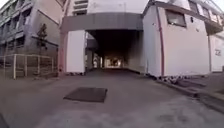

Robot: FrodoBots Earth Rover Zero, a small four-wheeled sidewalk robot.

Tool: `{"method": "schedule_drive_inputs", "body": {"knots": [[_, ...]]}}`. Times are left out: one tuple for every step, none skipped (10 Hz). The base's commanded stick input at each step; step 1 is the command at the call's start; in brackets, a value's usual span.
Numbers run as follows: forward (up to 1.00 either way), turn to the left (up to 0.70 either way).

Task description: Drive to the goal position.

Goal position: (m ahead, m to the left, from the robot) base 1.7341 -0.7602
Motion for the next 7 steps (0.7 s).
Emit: {"method": "schedule_drive_inputs", "body": {"knots": [[0.85, 0.00], [0.85, 0.00], [0.85, 0.00], [0.85, 0.00], [0.85, 0.00], [0.85, 0.00], [0.85, 0.00]]}}
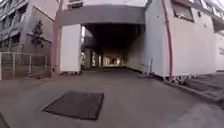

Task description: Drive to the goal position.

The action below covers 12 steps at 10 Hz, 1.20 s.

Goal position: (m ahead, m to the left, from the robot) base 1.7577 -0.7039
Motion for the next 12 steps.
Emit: {"method": "schedule_drive_inputs", "body": {"knots": [[0.85, 0.00], [0.85, 0.00], [0.85, 0.00], [0.85, 0.00], [0.85, 0.00], [0.85, 0.00], [0.85, 0.00], [0.85, 0.00], [0.85, 0.00], [0.85, 0.00], [0.85, 0.00], [0.85, 0.00]]}}
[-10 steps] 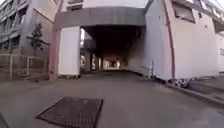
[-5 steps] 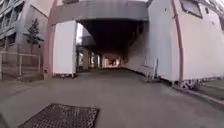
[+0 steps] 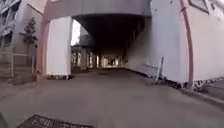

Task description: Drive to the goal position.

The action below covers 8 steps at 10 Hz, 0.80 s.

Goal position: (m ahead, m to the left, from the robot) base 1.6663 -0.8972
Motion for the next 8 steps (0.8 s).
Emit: {"method": "schedule_drive_inputs", "body": {"knots": [[0.85, 0.00], [0.85, 0.00], [0.85, 0.00], [0.85, 0.00], [0.85, 0.00], [0.85, 0.00], [0.85, 0.00], [0.85, 0.00]]}}
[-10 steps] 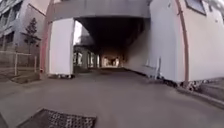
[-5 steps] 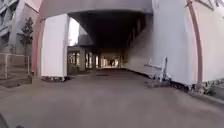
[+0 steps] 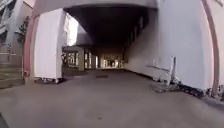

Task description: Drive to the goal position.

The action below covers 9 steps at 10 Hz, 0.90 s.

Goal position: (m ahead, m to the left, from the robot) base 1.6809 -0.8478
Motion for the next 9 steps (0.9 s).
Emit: {"method": "schedule_drive_inputs", "body": {"knots": [[0.85, 0.00], [0.85, 0.00], [0.85, 0.00], [0.85, 0.00], [0.85, 0.00], [0.85, 0.00], [0.85, 0.00], [0.85, 0.00], [0.85, 0.00]]}}
